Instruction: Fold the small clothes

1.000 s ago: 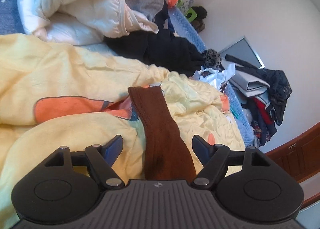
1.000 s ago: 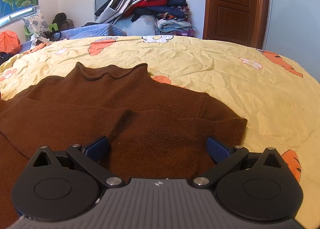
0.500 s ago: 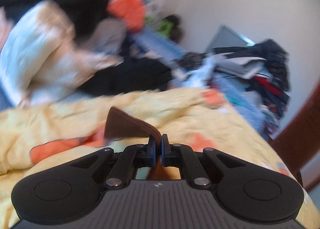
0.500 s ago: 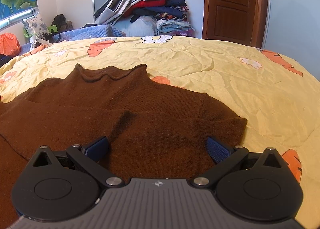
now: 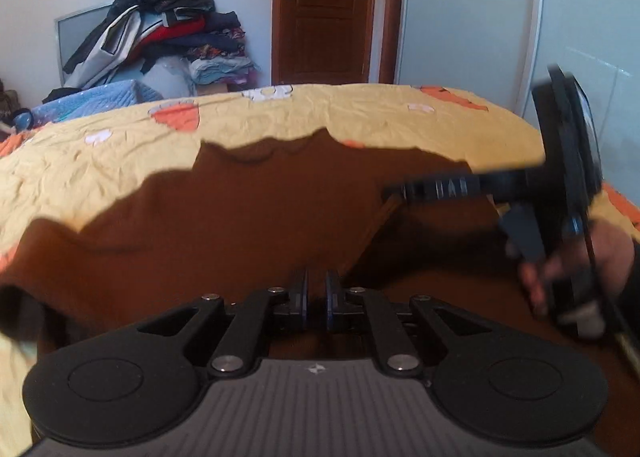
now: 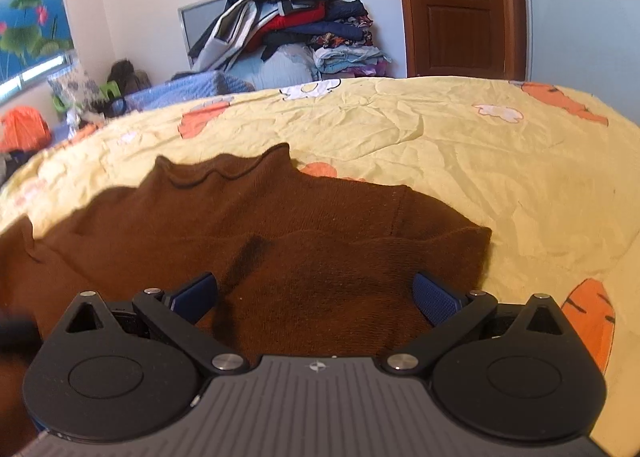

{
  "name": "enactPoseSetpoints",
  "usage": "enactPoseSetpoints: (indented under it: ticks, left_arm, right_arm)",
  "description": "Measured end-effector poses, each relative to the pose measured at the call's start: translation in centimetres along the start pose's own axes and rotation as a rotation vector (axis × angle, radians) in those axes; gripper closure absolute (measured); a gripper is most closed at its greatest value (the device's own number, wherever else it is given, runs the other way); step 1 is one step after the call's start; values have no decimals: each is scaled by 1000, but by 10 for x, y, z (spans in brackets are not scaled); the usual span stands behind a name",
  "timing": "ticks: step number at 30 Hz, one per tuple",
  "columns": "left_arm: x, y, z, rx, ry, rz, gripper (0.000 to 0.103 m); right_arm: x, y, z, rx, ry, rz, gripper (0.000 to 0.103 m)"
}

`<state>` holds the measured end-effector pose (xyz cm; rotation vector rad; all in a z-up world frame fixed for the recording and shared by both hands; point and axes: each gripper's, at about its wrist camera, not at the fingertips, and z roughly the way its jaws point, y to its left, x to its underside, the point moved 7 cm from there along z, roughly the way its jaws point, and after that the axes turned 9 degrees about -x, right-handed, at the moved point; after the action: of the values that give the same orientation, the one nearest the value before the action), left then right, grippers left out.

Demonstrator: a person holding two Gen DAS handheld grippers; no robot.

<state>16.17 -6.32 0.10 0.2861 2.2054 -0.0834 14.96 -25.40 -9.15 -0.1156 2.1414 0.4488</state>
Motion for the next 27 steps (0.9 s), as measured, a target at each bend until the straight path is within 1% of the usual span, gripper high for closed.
enactPoseSetpoints:
  ticks: [2, 3, 4, 5, 6, 7, 8, 9, 10, 11, 12, 13, 14, 15, 17, 19, 20, 21, 22, 23, 24, 25, 26, 27]
  left_arm:
    - [18, 13, -11, 9, 16, -46, 90]
    - [27, 21, -15, 0, 20, -74, 81]
    - [36, 31, -19, -18, 22, -106, 58]
    - [44, 40, -22, -42, 26, -133, 44]
    - [53, 49, -24, -74, 22, -159, 16]
    - [60, 58, -26, -109, 6, -196, 10]
    - [63, 67, -31, -102, -1, -261, 10]
    - [64, 73, -36, -78, -25, -316, 10]
    - [65, 79, -37, -82, -38, -363, 9]
    - [66, 82, -36, -97, -31, -385, 9]
    - [66, 84, -34, -104, -27, -394, 9]
    - [65, 84, -34, -108, -31, -396, 9]
    - [65, 84, -34, -111, -30, -393, 9]
    - [65, 83, -34, -113, -27, -384, 7]
    - [68, 83, -38, -113, -24, -368, 7]
    - [68, 87, -39, -106, -26, -376, 7]
    - [68, 88, -37, -102, -28, -384, 6]
    - [67, 87, -36, -99, -29, -391, 6]
    - [67, 87, -36, -95, -29, -394, 5]
    - [65, 85, -34, -94, -29, -393, 4]
    - [63, 85, -30, -96, -28, -389, 4]
    - [63, 85, -30, -97, -27, -387, 4]
    - [62, 83, -30, -97, -27, -386, 4]
    - [62, 83, -30, -96, -26, -386, 3]
  right_arm:
    - [4, -30, -17, -20, -12, 23, 0]
    - [7, -49, -31, -27, -14, 29, 0]
    - [7, -57, -35, -32, -15, 34, 0]
    - [8, -72, -41, -36, -12, 37, 0]
    - [8, -87, -52, -43, -1, 46, 0]
    - [5, -96, -60, -51, 17, 81, 0]
    - [2, -109, -77, -75, 35, 148, 0]
    - [-1, -114, -91, -144, 46, 226, 0]
    - [-2, -115, -104, -248, 58, 298, 0]
    - [1, -119, -120, -338, 88, 358, 0]
    - [5, -115, -122, -392, 144, 399, 0]
    - [12, -112, -120, -415, 213, 417, 1]
    - [20, -114, -119, -405, 274, 413, 3]
    - [24, -113, -116, -378, 305, 388, 5]
    - [26, -113, -117, -354, 308, 334, 5]
    - [30, -121, -122, -353, 310, 352, 6]
    - [36, -132, -132, -359, 312, 352, 10]
    - [39, -135, -134, -358, 313, 343, 12]
    - [43, -141, -140, -350, 312, 326, 18]
    - [45, -143, -142, -336, 313, 305, 32]
    - [44, -143, -141, -323, 320, 285, 42]
    - [44, -142, -140, -305, 329, 268, 60]
    - [44, -143, -138, -292, 338, 253, 64]
    - [44, -146, -138, -293, 344, 244, 65]
